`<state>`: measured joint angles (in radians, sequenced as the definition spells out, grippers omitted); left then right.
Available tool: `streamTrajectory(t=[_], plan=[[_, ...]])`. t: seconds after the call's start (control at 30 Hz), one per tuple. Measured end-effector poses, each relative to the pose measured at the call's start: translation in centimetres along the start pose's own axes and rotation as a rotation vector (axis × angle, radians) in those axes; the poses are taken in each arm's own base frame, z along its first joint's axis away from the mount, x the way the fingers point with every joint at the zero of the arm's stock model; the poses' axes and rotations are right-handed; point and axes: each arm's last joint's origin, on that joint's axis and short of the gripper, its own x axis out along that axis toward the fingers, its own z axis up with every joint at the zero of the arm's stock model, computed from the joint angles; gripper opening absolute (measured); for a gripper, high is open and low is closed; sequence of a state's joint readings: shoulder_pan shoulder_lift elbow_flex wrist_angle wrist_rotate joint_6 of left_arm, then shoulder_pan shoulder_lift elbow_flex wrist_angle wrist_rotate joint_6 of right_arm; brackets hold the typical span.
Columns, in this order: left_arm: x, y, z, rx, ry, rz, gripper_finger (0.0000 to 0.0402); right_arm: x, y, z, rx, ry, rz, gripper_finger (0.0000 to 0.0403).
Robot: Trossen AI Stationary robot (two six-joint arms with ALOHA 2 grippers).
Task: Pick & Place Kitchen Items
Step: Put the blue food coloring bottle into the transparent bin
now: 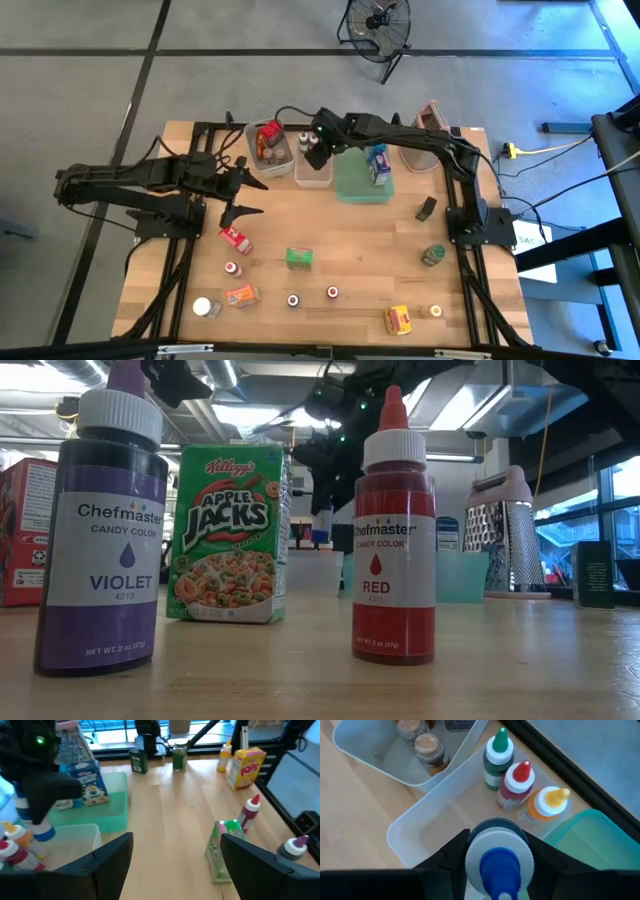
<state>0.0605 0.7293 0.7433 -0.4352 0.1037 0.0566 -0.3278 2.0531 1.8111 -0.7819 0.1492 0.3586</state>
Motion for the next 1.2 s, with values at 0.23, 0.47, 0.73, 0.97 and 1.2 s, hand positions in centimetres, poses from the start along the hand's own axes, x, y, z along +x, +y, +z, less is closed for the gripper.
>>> streamTrajectory(t=[0.23, 0.47, 0.73, 0.97, 1.2], plan=[[0.0, 0.1, 0.0, 0.015, 0.002, 0.024, 0.0294, 2.0, -1.0, -0.1, 0.017, 0.040, -0.019, 0.0144], [0.0, 0.1, -0.1, 0.032, 0.010, 0.022, 0.0294, 3.1, -1.4, -0.3, 0.031, 0.071, -0.023, 0.0144], [0.0, 0.1, -0.1, 0.034, 0.011, 0.023, 0.0294, 3.3, -2.2, 0.0, 0.053, 0.064, -0.029, 0.0144], [0.0, 0.1, -0.1, 0.034, 0.011, 0.023, 0.0294, 3.9, -2.9, 0.1, 0.077, 0.075, -0.013, 0.0144], [0.0, 0.1, -0.1, 0.035, 0.011, 0.023, 0.0294, 5.5, -2.8, -0.3, 0.076, 0.105, 0.008, 0.0144]])
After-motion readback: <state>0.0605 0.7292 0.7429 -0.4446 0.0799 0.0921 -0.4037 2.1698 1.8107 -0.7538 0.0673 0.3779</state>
